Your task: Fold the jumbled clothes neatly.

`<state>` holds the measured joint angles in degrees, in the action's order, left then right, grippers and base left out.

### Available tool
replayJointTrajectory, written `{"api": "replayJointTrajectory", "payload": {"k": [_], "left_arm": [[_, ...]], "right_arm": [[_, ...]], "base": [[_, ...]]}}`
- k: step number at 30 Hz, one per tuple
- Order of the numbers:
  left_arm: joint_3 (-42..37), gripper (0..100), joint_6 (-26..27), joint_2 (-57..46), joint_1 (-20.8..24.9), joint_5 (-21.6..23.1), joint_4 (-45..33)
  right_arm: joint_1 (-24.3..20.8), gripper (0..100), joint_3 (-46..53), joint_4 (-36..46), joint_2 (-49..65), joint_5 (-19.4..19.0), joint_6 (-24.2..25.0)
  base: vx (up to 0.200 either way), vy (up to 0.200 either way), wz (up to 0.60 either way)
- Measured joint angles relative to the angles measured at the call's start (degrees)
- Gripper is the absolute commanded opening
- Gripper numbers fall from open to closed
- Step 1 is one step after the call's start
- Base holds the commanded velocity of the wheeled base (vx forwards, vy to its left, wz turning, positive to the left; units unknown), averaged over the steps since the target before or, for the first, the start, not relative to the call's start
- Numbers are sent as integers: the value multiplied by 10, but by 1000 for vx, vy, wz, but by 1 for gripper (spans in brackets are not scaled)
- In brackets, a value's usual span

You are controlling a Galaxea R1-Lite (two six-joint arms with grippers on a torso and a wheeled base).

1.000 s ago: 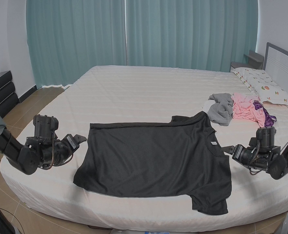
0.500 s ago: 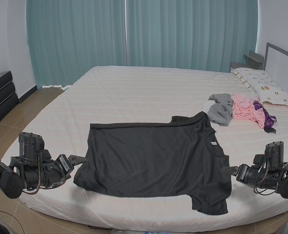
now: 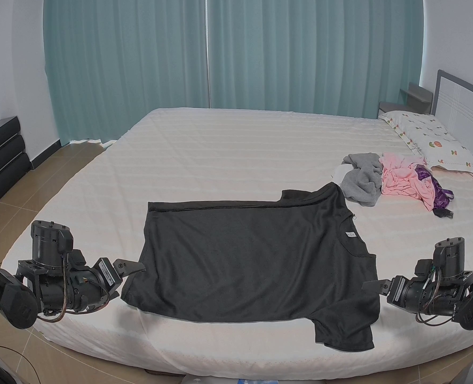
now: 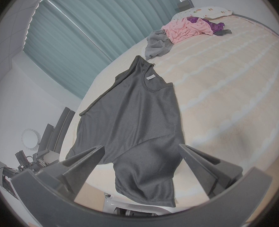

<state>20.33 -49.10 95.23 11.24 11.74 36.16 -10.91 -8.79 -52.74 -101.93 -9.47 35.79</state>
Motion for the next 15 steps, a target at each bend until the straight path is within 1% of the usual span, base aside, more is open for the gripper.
{"api": "replayJointTrajectory", "payload": {"k": [6, 11, 15], "left_arm": [[0, 100, -2, 2, 0, 6, 1], [4, 100, -35, 3, 0, 14, 2], [6, 100, -42, 3, 0, 15, 8]], "right_arm": [[0, 100, 3, -13, -10, 0, 0], [0, 100, 10, -39, -17, 0, 0], [0, 100, 13, -50, -26, 0, 0]], "base": [[0, 0, 0], [0, 0, 0], [0, -200, 0]]}}
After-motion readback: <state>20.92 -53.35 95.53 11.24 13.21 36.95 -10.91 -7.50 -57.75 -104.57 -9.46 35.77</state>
